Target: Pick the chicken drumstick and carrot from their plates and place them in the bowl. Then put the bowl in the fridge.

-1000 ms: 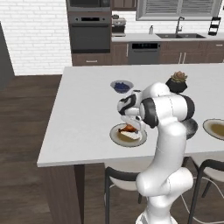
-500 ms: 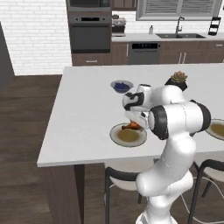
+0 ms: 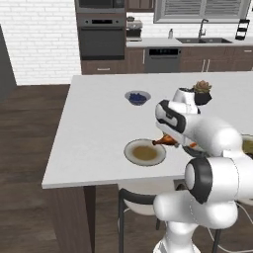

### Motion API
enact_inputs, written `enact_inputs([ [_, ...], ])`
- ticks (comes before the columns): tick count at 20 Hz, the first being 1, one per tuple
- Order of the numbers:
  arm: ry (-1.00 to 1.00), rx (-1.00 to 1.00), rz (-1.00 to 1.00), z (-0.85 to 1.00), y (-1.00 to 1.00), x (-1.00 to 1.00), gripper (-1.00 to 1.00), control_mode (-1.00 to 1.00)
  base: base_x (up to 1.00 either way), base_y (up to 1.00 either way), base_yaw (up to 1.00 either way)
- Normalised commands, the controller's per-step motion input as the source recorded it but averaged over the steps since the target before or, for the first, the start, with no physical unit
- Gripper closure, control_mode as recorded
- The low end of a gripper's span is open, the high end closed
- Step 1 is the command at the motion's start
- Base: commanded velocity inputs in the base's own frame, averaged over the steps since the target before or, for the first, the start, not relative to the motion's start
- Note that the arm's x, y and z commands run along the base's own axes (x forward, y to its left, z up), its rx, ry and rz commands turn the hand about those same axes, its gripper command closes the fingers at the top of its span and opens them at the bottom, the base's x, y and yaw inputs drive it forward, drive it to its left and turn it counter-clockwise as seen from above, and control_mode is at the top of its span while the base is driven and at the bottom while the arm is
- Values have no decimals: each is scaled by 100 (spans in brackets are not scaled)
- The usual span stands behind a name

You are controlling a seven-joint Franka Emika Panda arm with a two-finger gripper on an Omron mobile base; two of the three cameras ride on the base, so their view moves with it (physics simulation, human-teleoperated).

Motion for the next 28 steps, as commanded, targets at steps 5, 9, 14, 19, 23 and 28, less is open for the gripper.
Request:
enact_inputs([
  [5, 0, 0, 2, 24, -93, -17, 100, -100, 0, 0, 0],
  [9, 0, 0, 2, 4, -96, 24, 100, -100, 0, 0, 0],
  [14, 0, 2, 0, 1, -96, 26, 100, -100, 0, 0, 0],
  [19, 8, 0, 1, -13, -48, 63, 100, -100, 0, 0, 0],
  [23, 11, 0, 0, -28, -31, 58, 100, -100, 0, 0, 0],
  [28, 12, 0, 0, -34, -38, 12, 100, -100, 0, 0, 0],
])
